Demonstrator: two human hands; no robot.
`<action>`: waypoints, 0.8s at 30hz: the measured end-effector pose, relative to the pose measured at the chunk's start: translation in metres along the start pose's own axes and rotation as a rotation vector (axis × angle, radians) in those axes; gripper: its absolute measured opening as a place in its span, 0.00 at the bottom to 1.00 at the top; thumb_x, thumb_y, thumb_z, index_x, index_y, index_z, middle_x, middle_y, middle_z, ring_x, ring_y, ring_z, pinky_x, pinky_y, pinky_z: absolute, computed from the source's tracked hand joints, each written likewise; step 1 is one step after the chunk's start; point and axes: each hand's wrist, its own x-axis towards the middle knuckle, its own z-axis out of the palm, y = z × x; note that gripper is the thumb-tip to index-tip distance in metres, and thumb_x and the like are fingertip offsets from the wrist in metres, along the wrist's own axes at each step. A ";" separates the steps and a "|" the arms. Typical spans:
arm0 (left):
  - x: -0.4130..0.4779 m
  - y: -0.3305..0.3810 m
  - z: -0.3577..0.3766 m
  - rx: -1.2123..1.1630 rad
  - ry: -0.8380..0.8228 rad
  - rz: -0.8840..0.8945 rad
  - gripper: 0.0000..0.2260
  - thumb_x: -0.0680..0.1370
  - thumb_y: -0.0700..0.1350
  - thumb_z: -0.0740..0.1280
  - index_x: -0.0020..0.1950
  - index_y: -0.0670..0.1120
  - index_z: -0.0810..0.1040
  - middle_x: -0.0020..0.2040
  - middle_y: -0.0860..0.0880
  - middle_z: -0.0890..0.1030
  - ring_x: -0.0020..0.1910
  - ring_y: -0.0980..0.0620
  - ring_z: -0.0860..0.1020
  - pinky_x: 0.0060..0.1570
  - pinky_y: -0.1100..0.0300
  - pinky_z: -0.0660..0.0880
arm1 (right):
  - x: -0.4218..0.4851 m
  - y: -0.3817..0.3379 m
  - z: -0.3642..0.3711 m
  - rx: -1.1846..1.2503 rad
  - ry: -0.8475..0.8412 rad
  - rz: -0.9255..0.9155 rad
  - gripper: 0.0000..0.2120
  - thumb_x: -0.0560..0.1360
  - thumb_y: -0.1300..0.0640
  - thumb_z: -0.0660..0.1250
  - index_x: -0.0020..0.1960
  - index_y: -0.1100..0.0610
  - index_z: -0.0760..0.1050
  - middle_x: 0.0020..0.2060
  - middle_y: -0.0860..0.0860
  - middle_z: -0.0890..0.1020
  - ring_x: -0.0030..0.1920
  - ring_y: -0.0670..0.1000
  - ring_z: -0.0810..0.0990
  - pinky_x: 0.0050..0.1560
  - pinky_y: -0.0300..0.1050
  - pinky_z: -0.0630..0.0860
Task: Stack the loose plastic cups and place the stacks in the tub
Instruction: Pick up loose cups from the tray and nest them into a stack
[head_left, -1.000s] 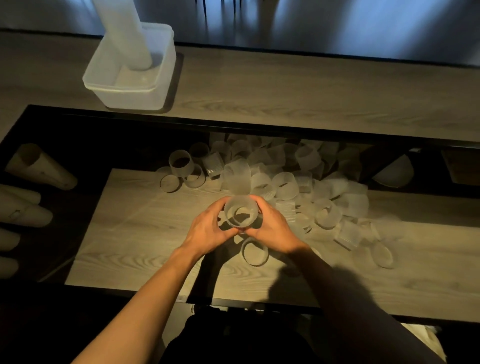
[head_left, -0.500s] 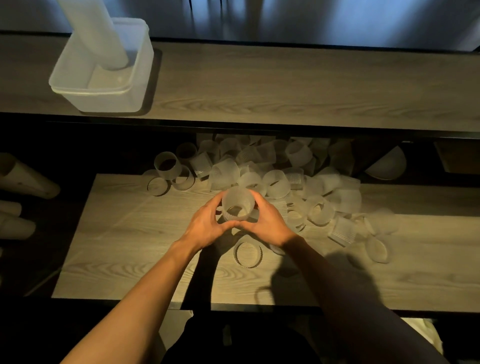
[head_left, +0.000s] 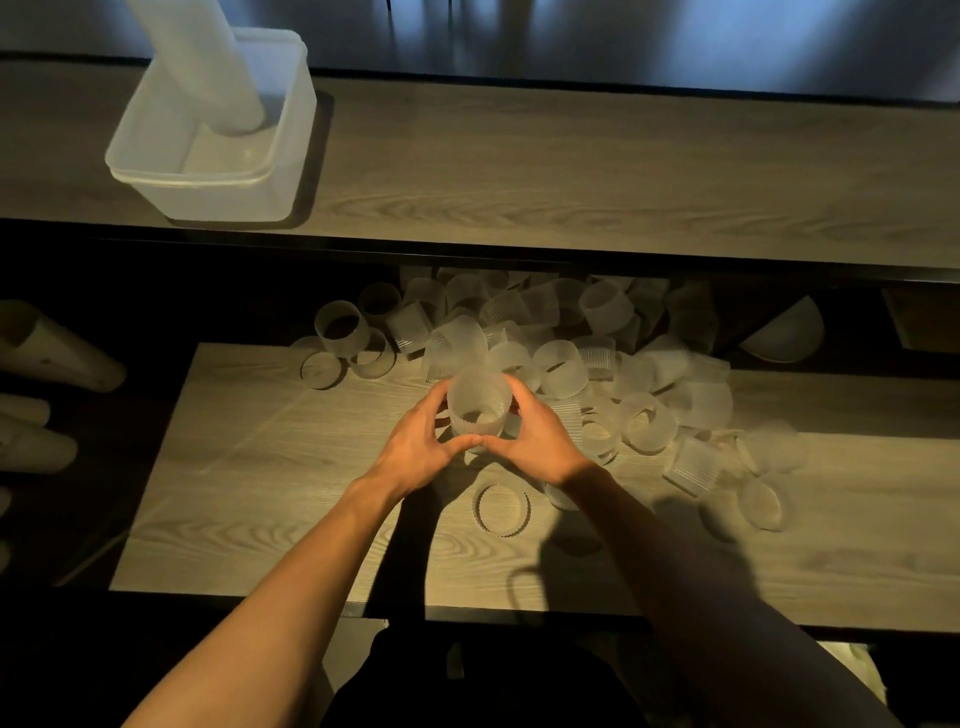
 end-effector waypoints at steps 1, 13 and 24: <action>0.000 -0.001 0.001 0.001 -0.007 0.005 0.38 0.70 0.56 0.78 0.75 0.62 0.61 0.70 0.57 0.73 0.69 0.56 0.72 0.68 0.46 0.72 | 0.000 0.001 0.001 -0.007 0.008 0.004 0.43 0.68 0.49 0.80 0.76 0.45 0.61 0.68 0.46 0.75 0.67 0.45 0.73 0.66 0.46 0.73; -0.011 -0.026 0.016 0.049 -0.048 -0.085 0.36 0.72 0.51 0.77 0.71 0.65 0.59 0.60 0.64 0.73 0.63 0.56 0.74 0.62 0.54 0.74 | 0.003 0.016 0.032 -0.256 -0.018 0.075 0.43 0.69 0.56 0.79 0.75 0.47 0.58 0.66 0.52 0.77 0.64 0.53 0.77 0.62 0.52 0.76; -0.042 -0.034 0.005 -0.009 0.054 -0.026 0.34 0.70 0.51 0.79 0.72 0.57 0.67 0.66 0.59 0.74 0.65 0.61 0.73 0.64 0.54 0.75 | -0.009 0.014 0.041 -0.111 -0.036 -0.020 0.42 0.66 0.54 0.82 0.75 0.51 0.66 0.67 0.50 0.76 0.65 0.45 0.73 0.64 0.43 0.73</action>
